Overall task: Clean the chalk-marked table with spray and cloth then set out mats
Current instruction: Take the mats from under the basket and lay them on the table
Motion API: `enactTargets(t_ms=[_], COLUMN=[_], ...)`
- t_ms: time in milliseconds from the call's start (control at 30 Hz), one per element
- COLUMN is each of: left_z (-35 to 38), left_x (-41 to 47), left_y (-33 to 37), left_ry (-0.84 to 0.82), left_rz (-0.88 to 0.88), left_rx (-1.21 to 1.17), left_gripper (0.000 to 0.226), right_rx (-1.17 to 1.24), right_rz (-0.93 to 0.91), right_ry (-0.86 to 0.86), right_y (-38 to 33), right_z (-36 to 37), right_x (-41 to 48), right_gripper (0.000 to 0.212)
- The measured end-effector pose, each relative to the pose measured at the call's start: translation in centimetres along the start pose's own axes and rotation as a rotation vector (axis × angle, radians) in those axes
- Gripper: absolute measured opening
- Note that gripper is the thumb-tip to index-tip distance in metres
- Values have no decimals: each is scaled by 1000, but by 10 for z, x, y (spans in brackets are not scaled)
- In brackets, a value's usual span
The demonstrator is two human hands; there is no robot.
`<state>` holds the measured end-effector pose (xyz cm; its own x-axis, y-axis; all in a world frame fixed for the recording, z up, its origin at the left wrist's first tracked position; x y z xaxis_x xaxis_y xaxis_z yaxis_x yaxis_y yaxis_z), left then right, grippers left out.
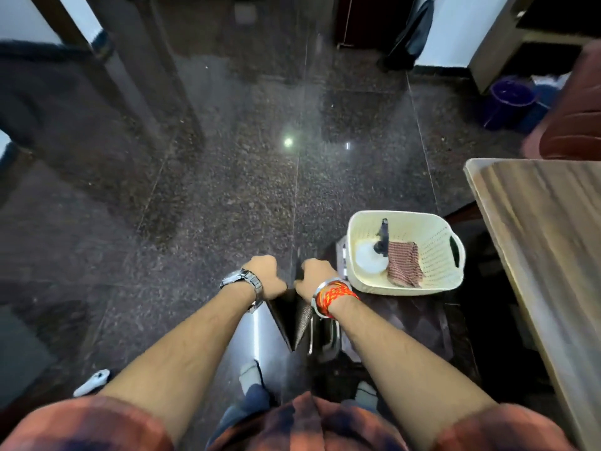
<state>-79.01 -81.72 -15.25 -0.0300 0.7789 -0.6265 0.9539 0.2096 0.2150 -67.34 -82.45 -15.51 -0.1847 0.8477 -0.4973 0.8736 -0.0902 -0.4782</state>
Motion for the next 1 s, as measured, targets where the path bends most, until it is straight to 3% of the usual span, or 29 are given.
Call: enactTargets(t_ms=[167, 267, 400, 700, 1000], left_z=[-72, -105, -144, -235, -313], left_x=[23, 41, 68, 189, 258], left_y=[-41, -38, 1, 170, 348], left_ry=[120, 154, 231, 352, 355], left_rz=[43, 99, 227, 537, 788], left_rx=[-106, -163, -100, 105, 79], left_gripper=[18, 37, 24, 22, 27], right_rx=[25, 41, 54, 118, 223], right_rz=[29, 33, 66, 221, 458], right_ry=[213, 288, 415, 743, 1019], right_y=[-48, -66, -66, -3, 93], right_z=[-36, -61, -107, -254, -399], right_x=[25, 41, 66, 144, 174], right_gripper=[24, 23, 21, 22, 22])
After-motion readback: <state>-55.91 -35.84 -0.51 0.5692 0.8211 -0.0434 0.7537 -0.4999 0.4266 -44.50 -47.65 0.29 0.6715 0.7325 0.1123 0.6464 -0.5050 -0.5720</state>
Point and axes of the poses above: each hand's wrist, its own x-axis towards the middle knuckle, its own z-axis out of the palm, y = z × x, the point moved 10 cm from there along x, towards the middle knuckle, and after that the axes turned 7 degrees about -z, right-handed, at the moved point
